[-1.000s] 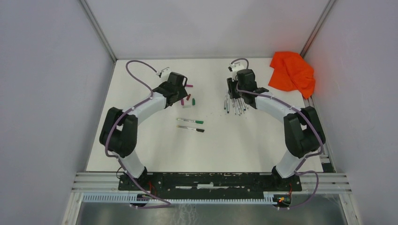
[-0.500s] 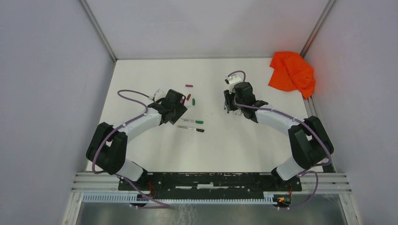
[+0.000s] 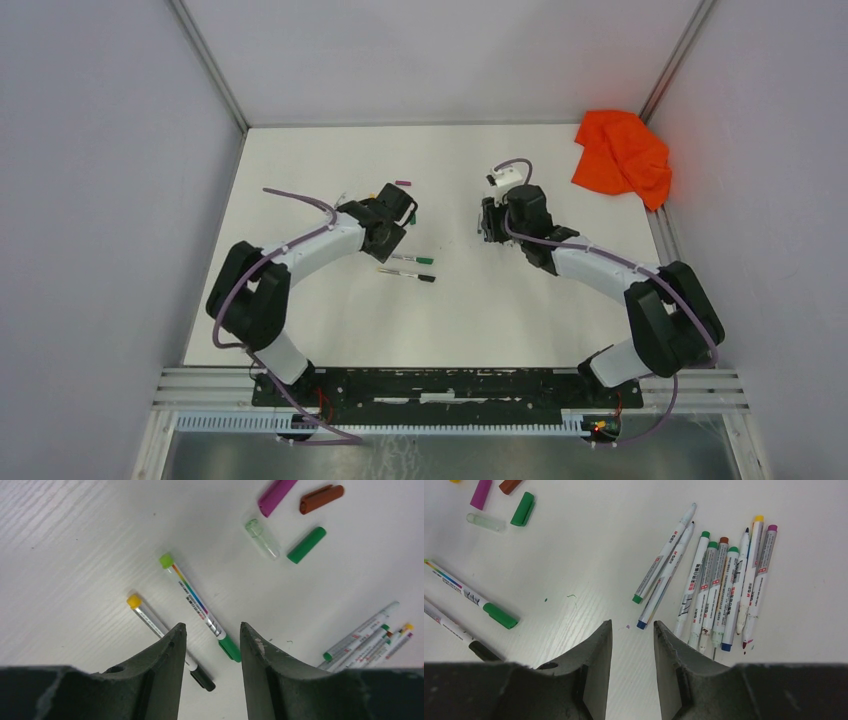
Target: Open the pen caps
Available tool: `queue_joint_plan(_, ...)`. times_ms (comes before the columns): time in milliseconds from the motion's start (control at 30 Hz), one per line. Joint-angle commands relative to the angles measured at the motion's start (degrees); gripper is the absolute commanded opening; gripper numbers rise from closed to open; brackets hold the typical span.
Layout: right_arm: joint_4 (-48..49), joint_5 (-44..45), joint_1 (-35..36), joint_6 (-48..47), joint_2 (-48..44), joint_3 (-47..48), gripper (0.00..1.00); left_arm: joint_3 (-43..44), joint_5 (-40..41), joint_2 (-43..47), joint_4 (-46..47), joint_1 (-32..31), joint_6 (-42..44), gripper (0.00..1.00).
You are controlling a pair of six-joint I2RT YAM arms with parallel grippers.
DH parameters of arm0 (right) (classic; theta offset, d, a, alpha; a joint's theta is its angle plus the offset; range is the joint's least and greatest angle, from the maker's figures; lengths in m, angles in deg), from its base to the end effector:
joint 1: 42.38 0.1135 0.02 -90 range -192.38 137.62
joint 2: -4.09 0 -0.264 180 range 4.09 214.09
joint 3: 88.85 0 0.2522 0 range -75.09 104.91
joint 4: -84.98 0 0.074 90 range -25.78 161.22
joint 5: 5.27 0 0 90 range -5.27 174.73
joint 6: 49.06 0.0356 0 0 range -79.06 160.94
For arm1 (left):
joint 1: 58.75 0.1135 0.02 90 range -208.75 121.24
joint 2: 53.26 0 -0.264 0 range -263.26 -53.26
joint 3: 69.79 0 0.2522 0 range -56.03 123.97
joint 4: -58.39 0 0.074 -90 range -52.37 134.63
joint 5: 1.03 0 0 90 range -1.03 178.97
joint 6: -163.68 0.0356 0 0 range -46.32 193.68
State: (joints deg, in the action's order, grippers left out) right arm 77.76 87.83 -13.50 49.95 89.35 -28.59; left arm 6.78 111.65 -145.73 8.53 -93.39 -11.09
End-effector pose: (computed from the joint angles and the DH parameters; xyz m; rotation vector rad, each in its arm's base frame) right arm 0.2806 0.1526 0.2116 -0.3393 2.1234 0.3302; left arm 0.2693 -0.1693 0.2107 -1.1953 2.2932 -0.2177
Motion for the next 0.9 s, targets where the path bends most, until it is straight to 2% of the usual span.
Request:
queue_joint_plan(0,3.7,-0.8,0.4,1.1,-2.8,-1.0,0.41,5.5,3.6,-4.1,-10.0,-0.1,-6.6,0.49)
queue_joint_plan(233,4.2,-1.1,0.5,1.2,-4.3,-1.8,0.41,8.1,2.5,-7.4,-11.1,0.1,-7.6,0.5)
queue_joint_plan(867,5.6,-0.9,0.5,1.8,-6.5,-4.9,0.41,7.6,-0.9,-11.9,-9.2,2.3,-9.3,0.48)
